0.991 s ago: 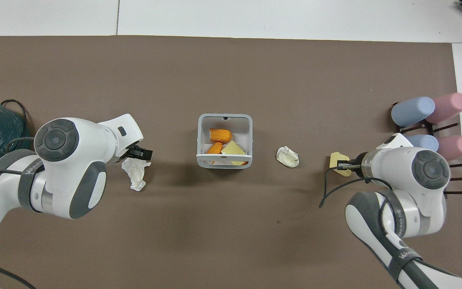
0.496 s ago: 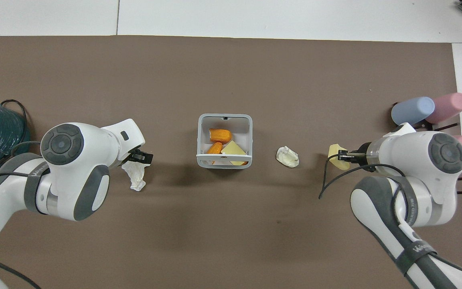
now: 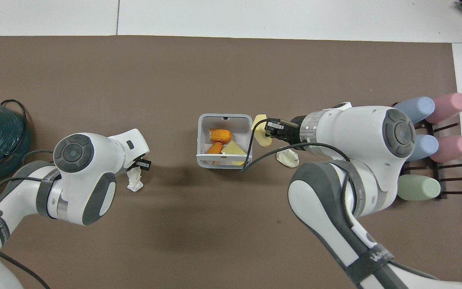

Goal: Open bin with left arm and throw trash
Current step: 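Carry the block to the bin while the left gripper grasps the paper, then drop the block into the bin while the left gripper lifts the paper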

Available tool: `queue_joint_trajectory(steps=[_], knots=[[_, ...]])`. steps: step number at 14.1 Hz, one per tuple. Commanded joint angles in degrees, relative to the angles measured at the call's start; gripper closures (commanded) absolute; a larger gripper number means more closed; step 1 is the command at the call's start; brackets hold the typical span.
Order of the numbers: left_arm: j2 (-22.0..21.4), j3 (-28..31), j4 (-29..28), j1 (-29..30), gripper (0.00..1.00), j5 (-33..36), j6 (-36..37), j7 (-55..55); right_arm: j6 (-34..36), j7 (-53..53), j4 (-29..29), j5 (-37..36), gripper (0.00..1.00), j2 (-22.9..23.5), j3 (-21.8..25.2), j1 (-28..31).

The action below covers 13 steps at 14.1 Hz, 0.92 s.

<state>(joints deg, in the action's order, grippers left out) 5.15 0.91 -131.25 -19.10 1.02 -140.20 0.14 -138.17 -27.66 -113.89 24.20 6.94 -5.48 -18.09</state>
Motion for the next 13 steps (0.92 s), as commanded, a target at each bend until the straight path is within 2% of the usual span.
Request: queue_joint_trajectory(steps=[1,4,5,6,7,11,13], knots=[[-0.4,0.1,-0.5,-0.4,1.00,0.7,-1.2,0.0,-0.9,-6.0,5.4,0.5,1.00,4.7,0.2,-3.3],[0.2,0.1,2.6,-0.4,1.00,0.7,0.6,0.1,-1.0,-10.8,8.9,-1.6,0.97,7.8,0.2,-5.5],[0.6,0.1,4.8,-0.4,1.00,0.7,2.6,0.1,-1.0,-11.2,8.6,-2.2,0.42,7.9,0.2,-5.9],[1.0,0.1,7.8,-0.4,1.00,0.7,6.1,0.1,-0.5,-11.2,8.5,-2.5,0.16,7.9,0.2,-6.0],[1.1,0.1,11.2,-0.4,1.00,0.7,9.9,0.0,-0.3,-11.3,8.5,-2.5,0.00,7.9,0.2,-6.0],[1.2,-0.2,22.6,-0.5,1.00,0.7,21.4,-1.0,0.3,-10.7,8.1,-6.0,0.00,7.7,0.3,-5.0],[2.4,-1.5,27.9,-1.2,1.00,0.1,24.8,-5.3,-0.1,-9.8,8.1,-9.5,0.00,7.7,0.6,-1.1]])
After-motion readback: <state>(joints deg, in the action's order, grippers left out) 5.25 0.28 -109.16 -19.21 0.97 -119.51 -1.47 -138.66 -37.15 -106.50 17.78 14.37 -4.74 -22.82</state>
